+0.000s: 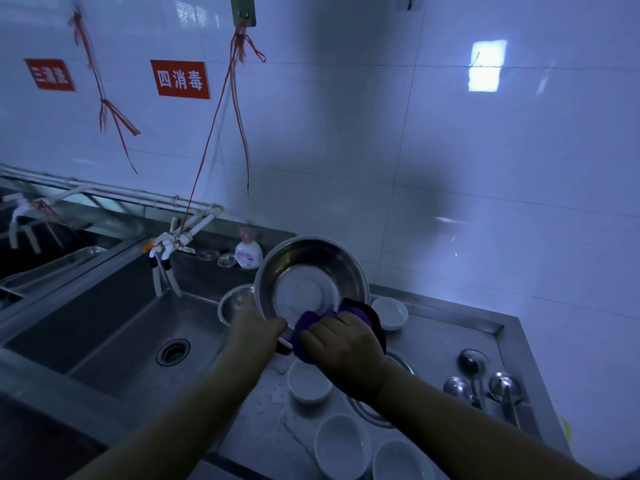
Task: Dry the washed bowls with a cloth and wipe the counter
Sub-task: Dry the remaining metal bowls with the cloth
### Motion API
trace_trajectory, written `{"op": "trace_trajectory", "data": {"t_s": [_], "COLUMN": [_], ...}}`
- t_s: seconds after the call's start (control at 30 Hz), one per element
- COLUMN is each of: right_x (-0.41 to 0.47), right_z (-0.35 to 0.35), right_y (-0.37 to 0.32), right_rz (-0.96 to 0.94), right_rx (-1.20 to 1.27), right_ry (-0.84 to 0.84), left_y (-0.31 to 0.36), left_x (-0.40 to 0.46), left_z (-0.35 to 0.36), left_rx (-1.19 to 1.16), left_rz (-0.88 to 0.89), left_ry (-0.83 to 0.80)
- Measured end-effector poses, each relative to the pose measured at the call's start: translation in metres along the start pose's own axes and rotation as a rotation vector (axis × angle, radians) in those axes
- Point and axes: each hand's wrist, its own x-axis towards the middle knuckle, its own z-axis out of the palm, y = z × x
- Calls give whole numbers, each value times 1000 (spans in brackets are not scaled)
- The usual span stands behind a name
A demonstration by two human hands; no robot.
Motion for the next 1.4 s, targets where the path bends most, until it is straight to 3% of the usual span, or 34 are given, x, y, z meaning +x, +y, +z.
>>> {"op": "trace_trajectory", "data": {"t_s": [0.4, 0.47, 0.63, 0.77, 0.93, 1.13, 1.4], "right_x": [-3, 2, 19, 30, 34, 22, 3], "right_z": [28, 37, 66, 97, 137, 158, 175], "right_y": [32, 44, 67, 62, 37, 7, -23], "right_rz": [-392, -315, 138, 339, 496, 715, 857], "right_rx": [46, 21, -5, -4, 36, 119, 146], "right_ry": [-301, -316, -236, -260, -331, -462, -473], "left_y": [-22, -35, -80, -109, -144, -184, -215], "left_x": [75, 98, 176, 235, 286, 319, 341], "left_z": [-69, -85, -139, -165, -161, -145, -125], "left_rx": [373, 399, 376, 341, 412, 396, 432], "left_rz": [-24, -63, -93, -109, -83, -170, -152], "left_ry": [-299, -286, -133, -67, -32, -67, -148]}}
